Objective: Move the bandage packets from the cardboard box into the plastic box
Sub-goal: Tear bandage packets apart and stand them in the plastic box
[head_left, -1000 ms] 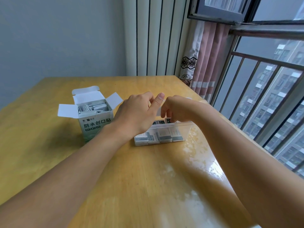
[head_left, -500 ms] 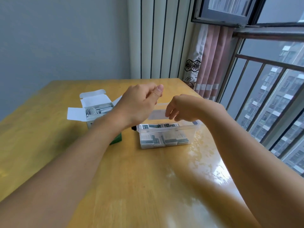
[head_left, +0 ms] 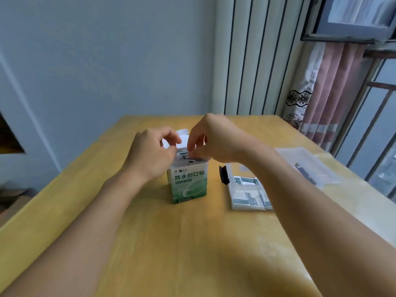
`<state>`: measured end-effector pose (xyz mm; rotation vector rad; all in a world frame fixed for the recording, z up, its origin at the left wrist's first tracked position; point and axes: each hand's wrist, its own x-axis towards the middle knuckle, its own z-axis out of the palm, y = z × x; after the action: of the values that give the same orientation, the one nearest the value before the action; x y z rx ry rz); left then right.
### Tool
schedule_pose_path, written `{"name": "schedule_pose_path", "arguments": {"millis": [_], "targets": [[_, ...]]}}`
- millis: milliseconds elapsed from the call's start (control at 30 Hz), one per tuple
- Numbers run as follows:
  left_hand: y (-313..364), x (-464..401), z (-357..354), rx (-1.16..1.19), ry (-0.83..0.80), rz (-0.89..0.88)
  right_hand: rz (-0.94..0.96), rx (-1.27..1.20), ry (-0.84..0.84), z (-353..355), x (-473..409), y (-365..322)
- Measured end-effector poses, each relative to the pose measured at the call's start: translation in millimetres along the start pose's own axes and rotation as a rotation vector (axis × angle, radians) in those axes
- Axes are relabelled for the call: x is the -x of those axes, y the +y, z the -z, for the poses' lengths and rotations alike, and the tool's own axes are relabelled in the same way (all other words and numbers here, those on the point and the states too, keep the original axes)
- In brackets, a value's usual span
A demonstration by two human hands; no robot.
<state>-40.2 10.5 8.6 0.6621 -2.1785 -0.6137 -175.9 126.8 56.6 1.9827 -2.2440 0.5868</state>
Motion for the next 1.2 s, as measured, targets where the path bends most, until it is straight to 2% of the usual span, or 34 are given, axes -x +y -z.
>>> {"name": "schedule_pose_path", "arguments": {"millis": [200,400,567,667,733,867,933,1100,1133,1200], "targets": [[-28,13,-3,0.13,-0.009,0.01,-0.004,0.045,-0.072,-11,-8,3],[-24,17,-10,0.13,-0.016,-0.042,0.028,0.012,-0.091,-11,-7,6],[-23,18,-14,0.116,-0.001,-0.017,0.022,-0.009,-0.141,-10,-7,10],[-23,19,-17,0.114,0.022,-0.013,0.005,-0.034,-0.092,-4,-7,13],[-24,21,-19,0.098,0.054,-0.051,-0.028,-0.15,-0.043,4,-6,16],[-10,26,-11,-0.122,0.207,-0.285,-0.065,-0.374,0.121,17,-3,19],[5,27,-6,-0.16,0.226,-0.323,-0.087,-0.466,0.211,25,0,16],[36,24,-6,0.081,0.118,-0.191,-0.136,-0.619,0.316,44,4,2],[45,20,-6,0.121,0.074,-0.16,-0.155,-0.658,0.337,48,5,1],[68,6,-4,0.281,-0.112,-0.087,-0.206,-0.752,0.373,58,8,4]]}}
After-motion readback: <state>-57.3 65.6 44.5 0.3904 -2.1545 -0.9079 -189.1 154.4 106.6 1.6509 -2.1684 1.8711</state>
